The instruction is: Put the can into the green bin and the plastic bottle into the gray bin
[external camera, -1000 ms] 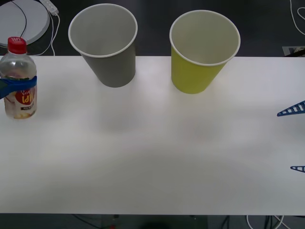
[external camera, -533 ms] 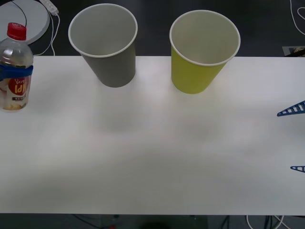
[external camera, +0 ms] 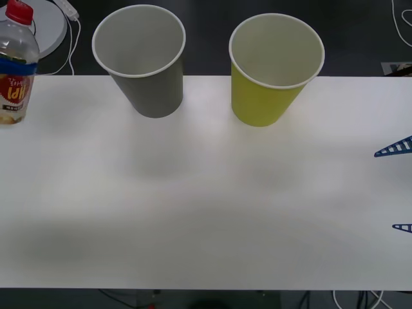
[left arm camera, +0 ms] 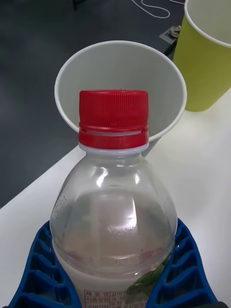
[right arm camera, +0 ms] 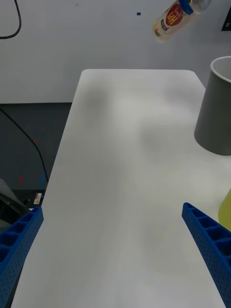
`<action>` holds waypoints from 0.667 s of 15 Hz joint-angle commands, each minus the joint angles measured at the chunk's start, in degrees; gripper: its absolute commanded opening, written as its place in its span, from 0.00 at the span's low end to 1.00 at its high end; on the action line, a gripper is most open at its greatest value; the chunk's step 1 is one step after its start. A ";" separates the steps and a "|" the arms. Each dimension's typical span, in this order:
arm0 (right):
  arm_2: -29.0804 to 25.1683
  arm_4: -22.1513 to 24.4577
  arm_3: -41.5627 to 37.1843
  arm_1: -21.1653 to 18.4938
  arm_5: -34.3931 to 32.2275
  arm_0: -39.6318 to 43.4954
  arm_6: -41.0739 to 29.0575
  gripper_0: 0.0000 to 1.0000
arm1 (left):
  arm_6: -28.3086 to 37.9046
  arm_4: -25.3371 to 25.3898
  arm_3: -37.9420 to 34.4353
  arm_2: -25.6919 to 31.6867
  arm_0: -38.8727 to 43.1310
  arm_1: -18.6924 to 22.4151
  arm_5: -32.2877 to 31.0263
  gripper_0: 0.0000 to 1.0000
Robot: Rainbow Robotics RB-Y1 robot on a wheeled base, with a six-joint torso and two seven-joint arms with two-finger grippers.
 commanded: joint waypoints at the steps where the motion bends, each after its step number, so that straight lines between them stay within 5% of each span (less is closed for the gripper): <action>1: 0.00 0.00 0.00 0.00 0.00 0.00 0.00 1.00 | -0.01 -0.91 3.62 -3.35 -6.60 0.23 -4.45 0.00; 10: 0.00 0.00 0.00 0.00 0.00 0.00 0.00 1.00 | 0.08 -0.91 17.50 -23.03 -29.90 2.69 -7.79 0.00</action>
